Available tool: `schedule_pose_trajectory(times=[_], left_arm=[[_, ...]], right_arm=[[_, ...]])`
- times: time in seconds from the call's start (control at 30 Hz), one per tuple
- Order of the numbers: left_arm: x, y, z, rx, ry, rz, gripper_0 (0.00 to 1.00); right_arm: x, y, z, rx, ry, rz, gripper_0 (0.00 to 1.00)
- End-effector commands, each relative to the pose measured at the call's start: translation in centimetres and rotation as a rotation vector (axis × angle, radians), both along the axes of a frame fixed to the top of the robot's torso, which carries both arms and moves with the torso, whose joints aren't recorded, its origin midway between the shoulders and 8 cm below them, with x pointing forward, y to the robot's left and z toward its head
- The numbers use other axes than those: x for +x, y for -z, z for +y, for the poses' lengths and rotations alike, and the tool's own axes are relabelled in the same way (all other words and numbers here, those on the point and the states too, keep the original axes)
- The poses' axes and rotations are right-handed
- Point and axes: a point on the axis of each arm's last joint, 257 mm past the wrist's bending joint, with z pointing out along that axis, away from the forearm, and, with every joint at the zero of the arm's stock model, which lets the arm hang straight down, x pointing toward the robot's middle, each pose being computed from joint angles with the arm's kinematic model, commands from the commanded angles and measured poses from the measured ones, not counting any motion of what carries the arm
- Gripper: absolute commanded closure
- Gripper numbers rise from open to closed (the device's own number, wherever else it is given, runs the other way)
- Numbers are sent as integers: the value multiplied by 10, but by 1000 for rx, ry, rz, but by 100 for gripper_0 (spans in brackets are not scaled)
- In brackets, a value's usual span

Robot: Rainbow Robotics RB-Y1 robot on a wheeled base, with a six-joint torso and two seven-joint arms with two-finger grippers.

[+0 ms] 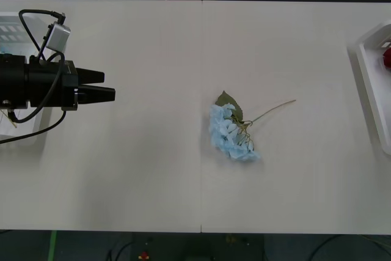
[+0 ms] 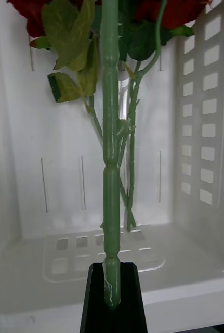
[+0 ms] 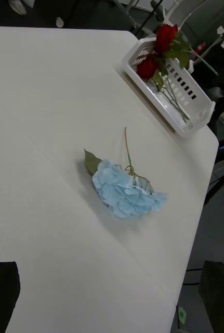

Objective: Put the red flowers into the right box and the blue flowers into the left box

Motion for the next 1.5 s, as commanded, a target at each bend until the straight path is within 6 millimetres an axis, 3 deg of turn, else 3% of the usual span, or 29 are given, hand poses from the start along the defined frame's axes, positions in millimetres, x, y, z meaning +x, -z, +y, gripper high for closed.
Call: schedule_pose_trajectory(times=[0.03, 0.4, 0.63, 0.67, 0.73, 0.77, 0.83, 0.93, 1.03, 1.17, 1.3, 1.5], left_arm=[[-4, 6, 13, 58, 24, -65, 0], [-5, 9, 12, 59, 27, -67, 0], [-9, 17, -2, 47, 51, -56, 0], [-9, 18, -5, 43, 53, -55, 0], [-8, 23, -14, 35, 56, -57, 0], [-8, 24, -16, 33, 57, -57, 0], [-4, 26, -22, 27, 49, -65, 0], [-1, 28, -29, 15, 41, -69, 0], [-1, 28, -31, 10, 39, -70, 0], [0, 29, -30, 11, 37, -71, 0], [3, 31, -28, 5, 26, -67, 0], [8, 29, -33, -22, 11, -74, 0]], right_arm=[[1, -1, -27, -57, 31, -40, 100], [4, 44, -61, -323, 24, 23, 100], [1, 63, -60, -358, 8, 66, 100], [0, 64, -61, -357, 10, 68, 97], [0, 64, -62, -366, 9, 73, 71], [0, 63, -62, -367, 9, 74, 65], [4, 60, -61, -370, 8, 67, 47], [9, 55, -60, -364, 7, 56, 34], [17, 43, -59, -367, 3, 35, 27], [25, 22, -56, -342, 0, 9, 21], [43, -11, -44, -349, -101, -17, 20], [72, -54, -4, -376, -337, -59, 19]])
